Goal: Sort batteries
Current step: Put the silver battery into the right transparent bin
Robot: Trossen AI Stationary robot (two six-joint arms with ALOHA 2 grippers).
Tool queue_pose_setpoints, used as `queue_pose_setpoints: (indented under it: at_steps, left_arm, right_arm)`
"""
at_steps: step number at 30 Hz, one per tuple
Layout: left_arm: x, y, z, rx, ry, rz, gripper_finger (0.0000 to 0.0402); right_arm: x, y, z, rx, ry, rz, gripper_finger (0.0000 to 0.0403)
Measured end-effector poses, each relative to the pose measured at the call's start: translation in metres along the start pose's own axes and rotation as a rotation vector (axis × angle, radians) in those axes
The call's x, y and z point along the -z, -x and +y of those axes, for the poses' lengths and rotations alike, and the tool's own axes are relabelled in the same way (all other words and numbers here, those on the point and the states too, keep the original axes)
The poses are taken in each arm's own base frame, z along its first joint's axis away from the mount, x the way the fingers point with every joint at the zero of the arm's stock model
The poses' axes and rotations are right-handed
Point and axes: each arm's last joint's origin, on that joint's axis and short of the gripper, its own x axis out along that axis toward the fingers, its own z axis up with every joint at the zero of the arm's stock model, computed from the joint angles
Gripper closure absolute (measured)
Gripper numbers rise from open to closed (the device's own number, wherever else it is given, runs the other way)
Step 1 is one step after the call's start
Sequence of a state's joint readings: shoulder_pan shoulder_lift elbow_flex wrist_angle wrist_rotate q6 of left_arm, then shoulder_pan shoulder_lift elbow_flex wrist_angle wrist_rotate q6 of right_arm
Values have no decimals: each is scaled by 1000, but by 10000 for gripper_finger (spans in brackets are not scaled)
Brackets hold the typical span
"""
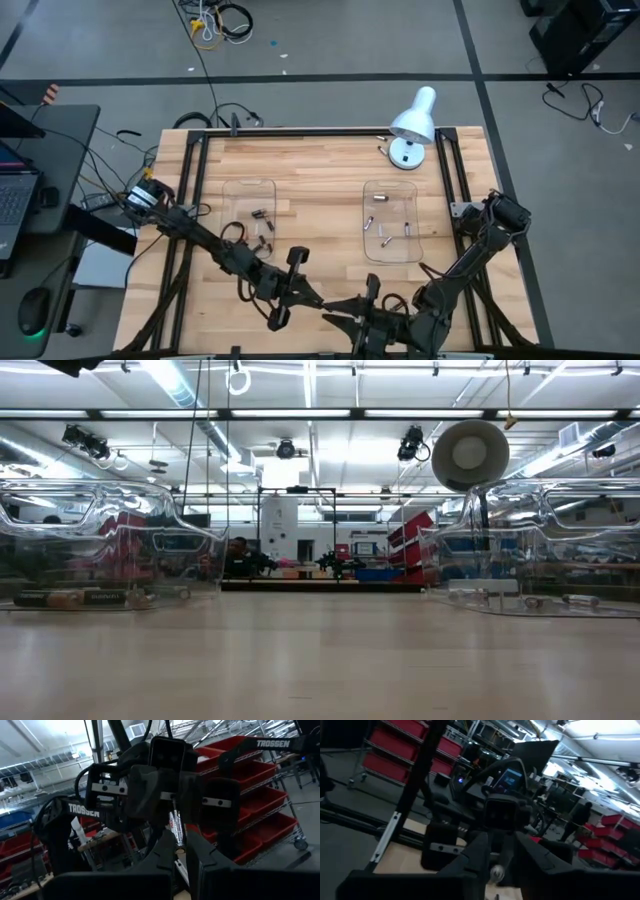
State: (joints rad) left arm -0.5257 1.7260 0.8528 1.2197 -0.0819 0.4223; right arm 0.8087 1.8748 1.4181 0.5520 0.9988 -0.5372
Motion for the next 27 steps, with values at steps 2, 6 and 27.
queue_pose_setpoints:
  at_steps: [2,6,27]
  left_arm:
    - [-2,0,1,2,-6,-22,390]
    - [-3,0,1,1,-17,-37,390]
    - [-4,0,5,-16,-18,-54,372]
  right_arm:
    - [0,-1,-1,4,5,2,312]
    - [2,-6,-4,14,-1,6,305]
    - [7,-18,-10,2,6,4,383]
